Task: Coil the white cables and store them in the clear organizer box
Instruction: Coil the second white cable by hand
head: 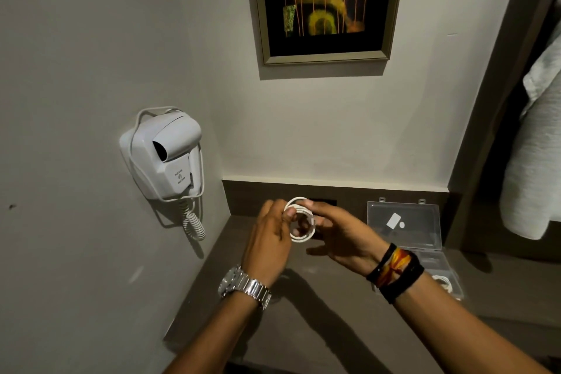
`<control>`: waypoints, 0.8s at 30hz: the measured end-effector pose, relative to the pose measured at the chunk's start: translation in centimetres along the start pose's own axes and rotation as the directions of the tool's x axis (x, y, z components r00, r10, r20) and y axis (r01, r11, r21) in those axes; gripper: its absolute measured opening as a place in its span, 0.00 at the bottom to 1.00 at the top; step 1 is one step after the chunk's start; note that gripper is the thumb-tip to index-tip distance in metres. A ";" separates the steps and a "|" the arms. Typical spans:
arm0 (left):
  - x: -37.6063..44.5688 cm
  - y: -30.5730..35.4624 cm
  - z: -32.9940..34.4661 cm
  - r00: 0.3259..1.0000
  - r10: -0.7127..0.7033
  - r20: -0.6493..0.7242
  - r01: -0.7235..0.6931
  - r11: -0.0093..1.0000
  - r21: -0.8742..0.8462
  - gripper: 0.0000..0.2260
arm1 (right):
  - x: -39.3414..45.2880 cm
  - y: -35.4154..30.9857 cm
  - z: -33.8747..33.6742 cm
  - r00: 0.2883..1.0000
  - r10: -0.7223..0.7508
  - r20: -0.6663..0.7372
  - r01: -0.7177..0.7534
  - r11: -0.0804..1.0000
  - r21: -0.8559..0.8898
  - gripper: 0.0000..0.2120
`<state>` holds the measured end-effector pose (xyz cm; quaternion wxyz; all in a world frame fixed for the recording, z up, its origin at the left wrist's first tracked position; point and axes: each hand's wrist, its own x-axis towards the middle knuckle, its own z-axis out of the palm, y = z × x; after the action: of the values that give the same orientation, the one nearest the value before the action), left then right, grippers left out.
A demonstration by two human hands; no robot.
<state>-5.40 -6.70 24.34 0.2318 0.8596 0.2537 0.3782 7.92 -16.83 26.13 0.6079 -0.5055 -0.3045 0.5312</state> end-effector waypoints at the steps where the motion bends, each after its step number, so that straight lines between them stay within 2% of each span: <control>1: 0.0 0.1 -0.1 1.000 -0.002 -0.001 0.002 1.000 0.014 0.10 | 0.1 0.1 0.3 0.998 -0.054 -0.024 0.052 0.997 -0.059 0.20; 3: 0.1 0.2 -0.3 1.000 -0.016 -0.013 0.017 0.998 0.061 0.11 | 0.3 0.4 0.7 0.980 -0.167 -0.106 0.151 0.978 -0.143 0.23; 5: 0.2 0.2 -0.4 0.999 -0.027 -0.022 0.030 0.990 0.137 0.11 | 0.2 0.6 0.7 0.945 -0.265 -0.190 0.186 0.917 -0.353 0.25; 6: 0.2 0.2 -0.4 0.999 -0.026 -0.020 0.029 0.981 0.194 0.11 | 0.0 0.7 0.7 0.919 -0.327 -0.221 0.169 0.831 -0.530 0.24; 8: 0.1 0.1 0.0 1.000 -0.028 -0.010 0.030 0.947 0.319 0.09 | -0.5 0.7 0.9 0.864 -0.444 -0.239 0.061 0.564 -0.824 0.19; 9: 0.1 -0.1 0.3 0.999 -0.034 -0.003 0.033 0.929 0.369 0.07 | -0.8 0.7 1.2 0.849 -0.479 -0.222 0.023 0.453 -0.891 0.16; 10: 0.2 -0.3 0.5 0.999 -0.044 0.005 0.038 0.913 0.406 0.05 | -1.2 0.7 1.5 0.847 -0.493 -0.197 0.017 0.396 -0.918 0.12; 12: 0.4 -0.9 0.4 0.997 -0.078 0.021 0.060 0.889 0.455 0.03 | -1.9 0.6 1.9 0.863 -0.477 -0.166 0.052 0.412 -0.910 0.06; 15: 0.9 -1.8 -0.3 0.993 -0.110 0.035 0.080 0.875 0.477 0.04 | -2.6 0.0 1.4 0.903 -0.378 -0.204 0.089 0.630 -0.771 0.06; 16: 0.9 -2.0 -0.4 0.994 -0.101 0.030 0.076 0.885 0.459 0.04 | -2.7 -0.1 1.1 0.905 -0.369 -0.213 0.087 0.650 -0.755 0.05; 18: 1.1 -2.3 -0.5 0.992 -0.120 0.034 0.104 0.946 0.306 0.10 | -2.5 0.2 0.2 0.894 -0.397 -0.207 0.065 0.571 -0.818 0.04; 20: 1.5 -2.2 -0.8 0.967 -0.207 0.151 0.209 0.978 0.000 0.13 | -2.2 1.1 -0.5 0.872 -0.459 -0.171 0.017 0.377 -0.926 0.04; 21: 1.7 -2.1 -1.2 0.945 -0.234 0.228 0.270 0.953 -0.140 0.14 | -1.9 1.6 -0.9 0.858 -0.492 -0.151 0.007 0.306 -0.952 0.06; 22: 1.8 -1.8 -1.4 0.923 -0.249 0.295 0.327 0.909 -0.258 0.15 | -1.7 2.0 -1.3 0.842 -0.522 -0.140 0.023 0.294 -0.956 0.06; 24: 1.7 -1.3 -1.6 0.891 -0.248 0.380 0.410 0.800 -0.439 0.14 | -1.1 2.7 -1.8 0.804 -0.569 -0.171 0.083 0.393 -0.916 0.06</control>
<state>-5.97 -4.34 25.47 0.5484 0.7572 0.2535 0.2482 8.39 -18.61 23.19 0.4082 -0.7796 -0.4742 0.0254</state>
